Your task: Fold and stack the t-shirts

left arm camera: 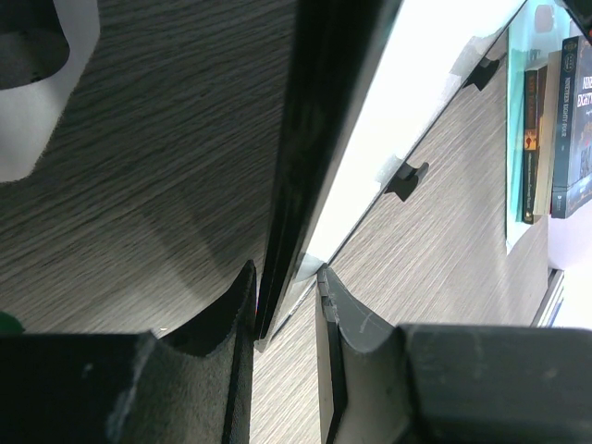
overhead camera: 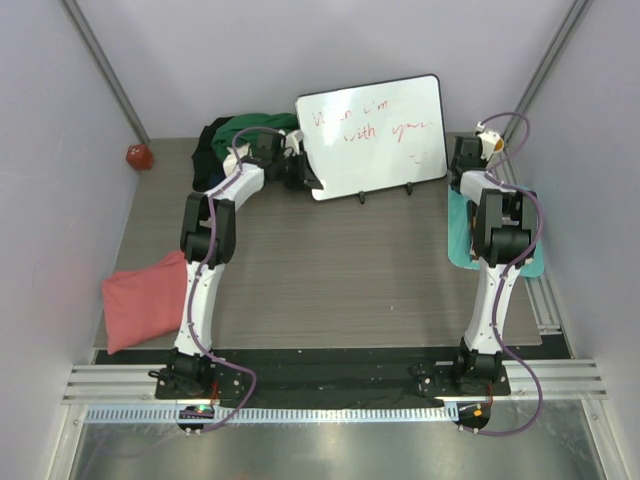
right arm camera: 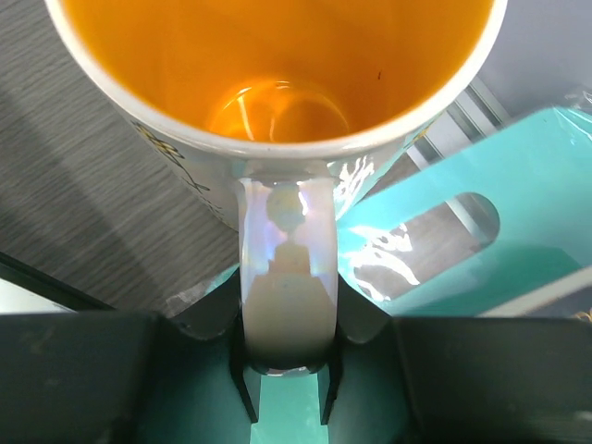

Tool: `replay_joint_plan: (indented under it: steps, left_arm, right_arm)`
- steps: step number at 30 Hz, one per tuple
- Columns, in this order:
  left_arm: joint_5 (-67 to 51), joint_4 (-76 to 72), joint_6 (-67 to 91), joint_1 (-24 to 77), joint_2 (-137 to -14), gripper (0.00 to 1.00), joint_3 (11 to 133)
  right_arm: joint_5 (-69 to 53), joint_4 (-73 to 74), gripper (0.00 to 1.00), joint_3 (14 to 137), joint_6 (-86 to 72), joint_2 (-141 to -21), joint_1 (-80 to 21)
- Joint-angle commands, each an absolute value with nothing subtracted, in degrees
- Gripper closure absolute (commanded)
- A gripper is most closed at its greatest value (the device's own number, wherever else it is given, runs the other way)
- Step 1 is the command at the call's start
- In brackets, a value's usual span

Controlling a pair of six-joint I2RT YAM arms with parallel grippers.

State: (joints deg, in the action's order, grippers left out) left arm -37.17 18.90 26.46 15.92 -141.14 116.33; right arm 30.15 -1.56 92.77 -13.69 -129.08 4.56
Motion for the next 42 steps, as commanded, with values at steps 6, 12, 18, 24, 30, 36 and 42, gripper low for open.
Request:
replay_joint_plan:
  steps: [6, 12, 18, 24, 30, 36, 42]
  left_arm:
    - [-30.8, 24.3, 27.4, 13.7, -140.7, 1.00, 115.5]
    - [-30.9, 24.3, 27.4, 13.7, -140.8, 1.00, 115.7]
    - [-30.9, 24.3, 27.7, 13.7, -141.2, 1.00, 115.8]
    - [-30.9, 24.3, 27.7, 13.7, -141.1, 1.00, 115.8]
    - [-31.0, 24.3, 27.7, 13.8, -140.9, 1.00, 115.8]
    - [-31.0, 24.3, 27.8, 13.7, -140.9, 1.00, 115.7]
    - [-31.1, 24.3, 28.0, 13.7, -141.2, 1.00, 116.1]
  right_arm:
    - [38.1, 2.9, 0.91, 90.7, -19.1, -123.3, 4.2]
    - [38.8, 3.1, 0.91, 88.3, -20.8, -122.2, 4.2]
    - [38.4, 4.1, 0.91, 88.3, -21.8, -122.1, 4.2]
    - [38.2, 5.5, 0.91, 87.5, -24.1, -121.6, 4.1]
    - [38.3, 6.8, 0.77, 87.0, -24.8, -121.4, 3.9]
    - [37.4, 7.6, 0.28, 87.9, -24.2, -121.6, 3.7]
    - [36.5, 5.8, 0.28, 87.5, -23.3, -121.2, 3.5]
